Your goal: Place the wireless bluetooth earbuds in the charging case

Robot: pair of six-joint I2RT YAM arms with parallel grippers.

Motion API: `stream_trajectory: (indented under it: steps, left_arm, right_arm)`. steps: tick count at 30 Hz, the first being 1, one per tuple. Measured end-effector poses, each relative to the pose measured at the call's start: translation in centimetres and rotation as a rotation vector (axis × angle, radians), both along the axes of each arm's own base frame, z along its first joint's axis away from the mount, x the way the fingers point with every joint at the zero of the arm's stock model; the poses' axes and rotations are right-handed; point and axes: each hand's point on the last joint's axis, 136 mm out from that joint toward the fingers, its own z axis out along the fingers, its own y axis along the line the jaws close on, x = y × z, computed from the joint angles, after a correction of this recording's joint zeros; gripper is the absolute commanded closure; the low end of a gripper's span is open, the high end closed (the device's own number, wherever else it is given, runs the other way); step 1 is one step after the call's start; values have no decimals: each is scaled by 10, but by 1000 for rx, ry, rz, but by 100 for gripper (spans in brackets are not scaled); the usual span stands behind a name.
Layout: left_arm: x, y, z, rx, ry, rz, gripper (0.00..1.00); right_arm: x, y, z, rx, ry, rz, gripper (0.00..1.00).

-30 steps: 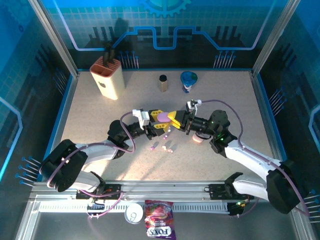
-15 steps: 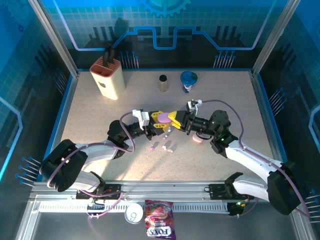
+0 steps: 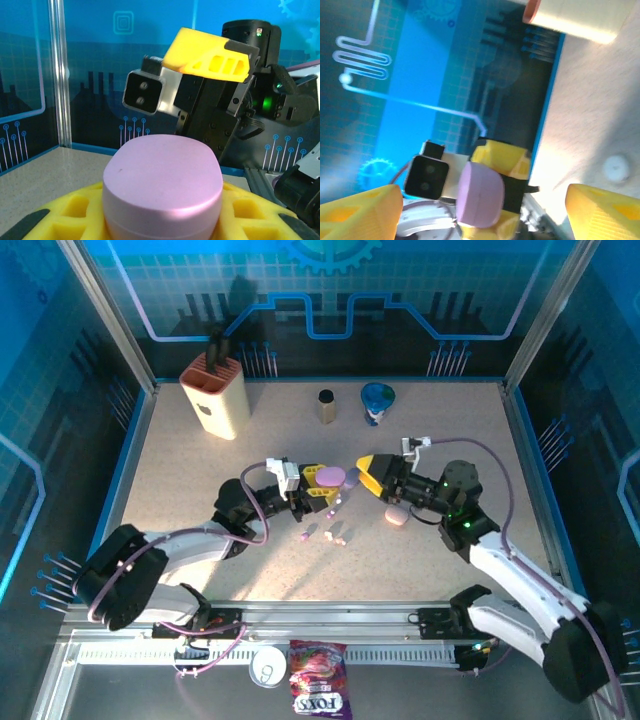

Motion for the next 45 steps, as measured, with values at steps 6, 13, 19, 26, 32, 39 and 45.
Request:
stream_trajectory:
  steps: [6,13,19,26,32,39,45]
  left_arm:
    - [-9,6,2,52,31,5,69]
    - [-16,10,-8,121,91,7,70]
    - [-21,12,-9,139,91,7,71]
    - [-22,12,-11,152,100,6,71]
    - [-22,13,-11,158,87,13,71]
    - [-23,12,-17,176,100,9,71]
    - [-27,9,-17,176,94,-14,72]
  right_arm:
    - [-5,-23,25,-333,-269,-84,1]
    - [-38,1,50,-662,-673,75,0]
    - [-37,31,26,-875,-832,224,0]
    - [-20,44,-9,-1006,-830,292,0]
    - [-14,41,-2,-1023,-835,253,0]
    - [3,30,12,-994,-806,150,1]
    - [21,14,17,-987,-759,75,0]
